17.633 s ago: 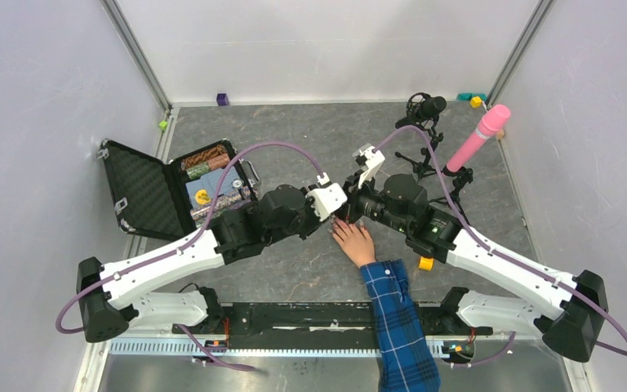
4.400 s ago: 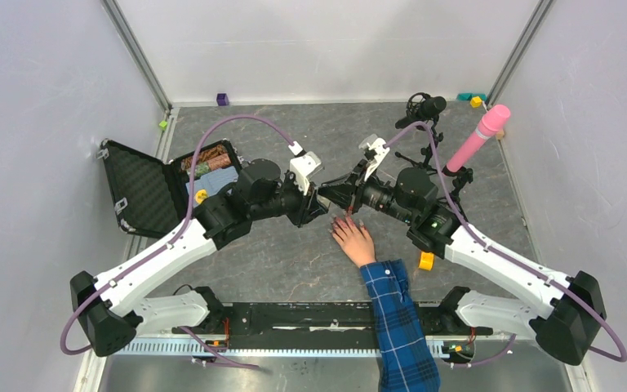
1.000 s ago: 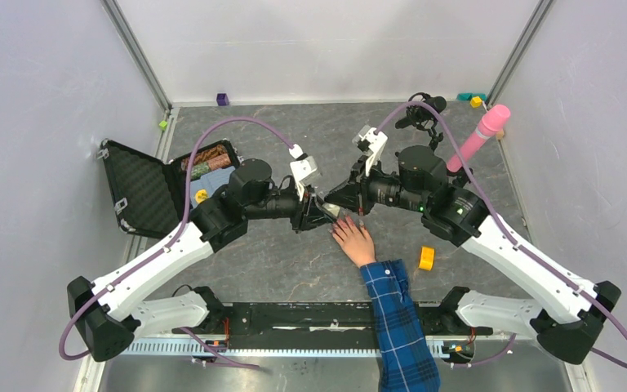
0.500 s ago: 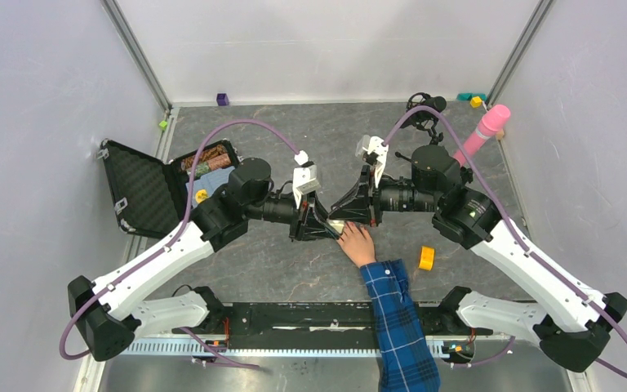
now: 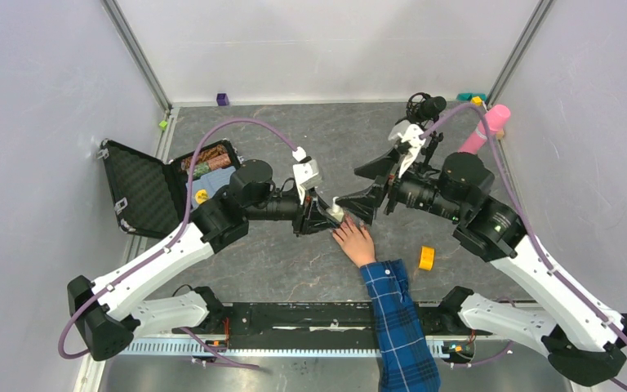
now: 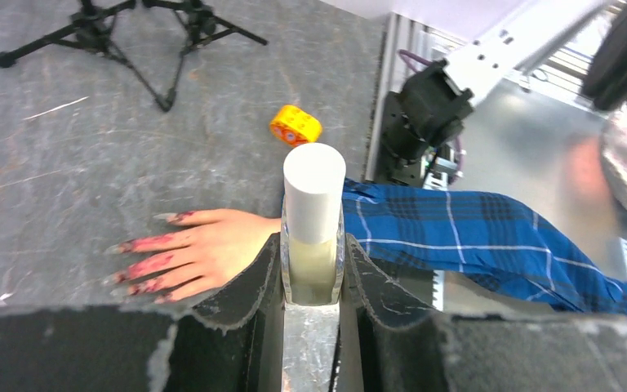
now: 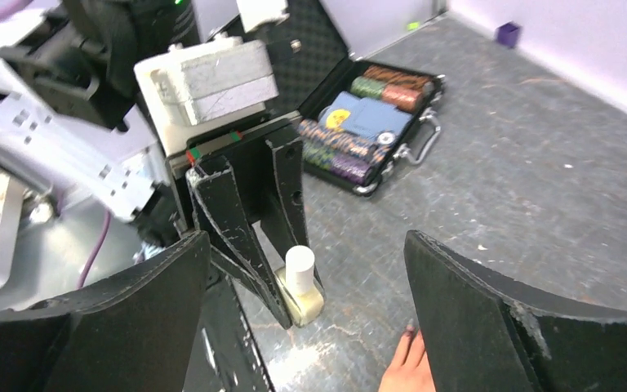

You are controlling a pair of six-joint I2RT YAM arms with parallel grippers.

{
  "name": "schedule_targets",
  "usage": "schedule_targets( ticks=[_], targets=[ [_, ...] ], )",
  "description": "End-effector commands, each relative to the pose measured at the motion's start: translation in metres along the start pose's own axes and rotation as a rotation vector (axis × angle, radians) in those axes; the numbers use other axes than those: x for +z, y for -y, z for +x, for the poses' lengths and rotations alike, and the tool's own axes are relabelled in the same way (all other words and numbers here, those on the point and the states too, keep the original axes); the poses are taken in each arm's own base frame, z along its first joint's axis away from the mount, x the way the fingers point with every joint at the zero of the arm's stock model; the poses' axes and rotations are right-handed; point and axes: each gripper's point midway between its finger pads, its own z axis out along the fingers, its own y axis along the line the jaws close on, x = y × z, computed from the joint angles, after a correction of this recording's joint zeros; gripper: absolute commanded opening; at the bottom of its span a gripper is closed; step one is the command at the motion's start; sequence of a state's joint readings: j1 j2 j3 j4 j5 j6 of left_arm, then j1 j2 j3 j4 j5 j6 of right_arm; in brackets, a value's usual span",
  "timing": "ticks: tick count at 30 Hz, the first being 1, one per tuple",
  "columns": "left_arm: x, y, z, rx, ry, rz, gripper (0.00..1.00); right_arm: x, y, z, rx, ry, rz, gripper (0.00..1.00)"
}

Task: Paint the nails
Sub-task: Unscrew the nail polish bottle.

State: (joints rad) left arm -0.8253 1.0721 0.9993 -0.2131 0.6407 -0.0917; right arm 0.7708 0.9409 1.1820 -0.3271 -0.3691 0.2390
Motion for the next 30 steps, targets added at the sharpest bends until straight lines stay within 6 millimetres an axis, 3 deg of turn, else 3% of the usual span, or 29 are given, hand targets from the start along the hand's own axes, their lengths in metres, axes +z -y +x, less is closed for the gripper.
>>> schedule_targets(
  ticks=[1, 8, 18, 30],
  targets=[
    [-0.011, -0.026, -0.023, 0.024, 0.070, -0.194, 0.02, -0.008, 0.024, -0.033, 0.054, 0.128, 0.172, 0.91],
    [-0.015, -0.049, -0.019, -0.021, 0.055, -0.328, 0.02, 0.016, 0.038, 0.000, 0.194, 0.045, 0.208, 0.73],
    [-0.017, -0.056, -0.018, -0.038, 0.048, -0.373, 0.02, 0.037, 0.032, 0.020, 0.254, 0.020, 0.148, 0.53],
    [-0.014, -0.058, -0.015, -0.045, 0.038, -0.368, 0.02, 0.051, 0.026, 0.031, 0.259, -0.010, 0.131, 0.48]
  ],
)
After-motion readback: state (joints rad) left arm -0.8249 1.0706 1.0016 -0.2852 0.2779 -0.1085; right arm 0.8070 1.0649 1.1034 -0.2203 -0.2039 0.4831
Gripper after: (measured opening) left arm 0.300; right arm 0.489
